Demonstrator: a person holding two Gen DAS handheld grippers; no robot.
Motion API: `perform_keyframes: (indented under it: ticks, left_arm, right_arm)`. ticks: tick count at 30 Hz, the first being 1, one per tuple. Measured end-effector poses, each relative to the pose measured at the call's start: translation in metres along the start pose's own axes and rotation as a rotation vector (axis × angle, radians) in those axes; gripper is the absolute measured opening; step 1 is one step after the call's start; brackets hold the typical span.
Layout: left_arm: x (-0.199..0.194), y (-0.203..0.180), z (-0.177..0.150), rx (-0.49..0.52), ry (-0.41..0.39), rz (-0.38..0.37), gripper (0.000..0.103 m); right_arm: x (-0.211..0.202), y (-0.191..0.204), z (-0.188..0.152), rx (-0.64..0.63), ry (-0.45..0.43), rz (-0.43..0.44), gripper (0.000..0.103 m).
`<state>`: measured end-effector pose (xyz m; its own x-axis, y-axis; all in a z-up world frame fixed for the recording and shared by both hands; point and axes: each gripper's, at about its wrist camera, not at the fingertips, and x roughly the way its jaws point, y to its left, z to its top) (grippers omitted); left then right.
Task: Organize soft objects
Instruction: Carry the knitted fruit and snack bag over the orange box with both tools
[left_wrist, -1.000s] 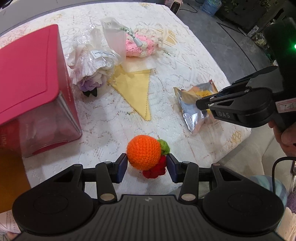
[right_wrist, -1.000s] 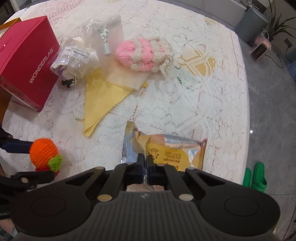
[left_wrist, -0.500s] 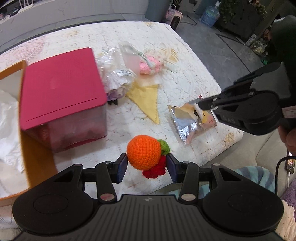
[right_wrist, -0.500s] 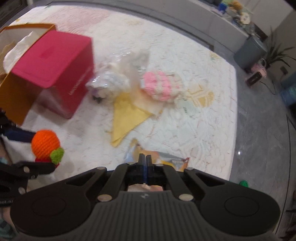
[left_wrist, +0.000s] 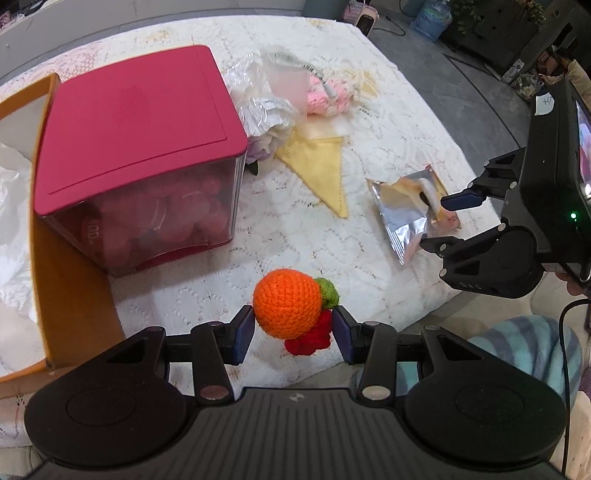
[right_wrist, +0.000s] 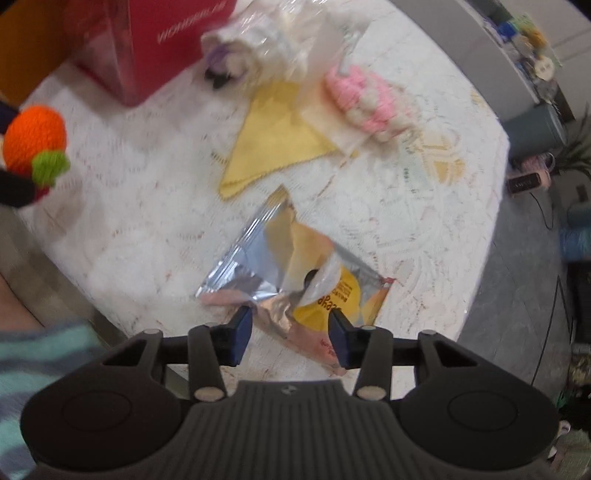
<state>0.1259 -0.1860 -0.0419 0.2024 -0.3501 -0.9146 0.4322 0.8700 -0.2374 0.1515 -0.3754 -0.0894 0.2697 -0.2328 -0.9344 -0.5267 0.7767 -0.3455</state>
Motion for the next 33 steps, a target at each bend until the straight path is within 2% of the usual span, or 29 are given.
perform_keyframes:
  ticks: [7,9,13,17,23,33]
  left_arm:
    - [0.013,0.0,0.006,0.007,0.024,0.006,0.052]
    - [0.014,-0.001,0.007,0.01,0.028,0.008,0.052]
    - [0.016,-0.002,0.008,0.014,0.033,0.015,0.052]
    - [0.011,-0.003,0.007,0.019,0.026,0.015,0.052]
    - [-0.008,-0.002,0.001,0.031,0.004,0.017,0.052]
    - [-0.078,0.011,-0.012,0.036,-0.108,0.013,0.052]
  right_arm:
    - [0.019,-0.006,0.008,0.009,-0.026,0.035,0.049]
    - [0.021,-0.012,0.009,0.043,-0.033,0.054,0.044]
    - [0.016,-0.012,0.011,0.052,-0.045,0.07,0.013]
    - [0.01,-0.003,0.012,0.035,-0.043,0.032,0.002]
    - [-0.015,0.003,0.01,0.039,-0.078,-0.024,0.0]
    - [-0.105,0.028,0.02,0.004,-0.213,-0.075,0.0]
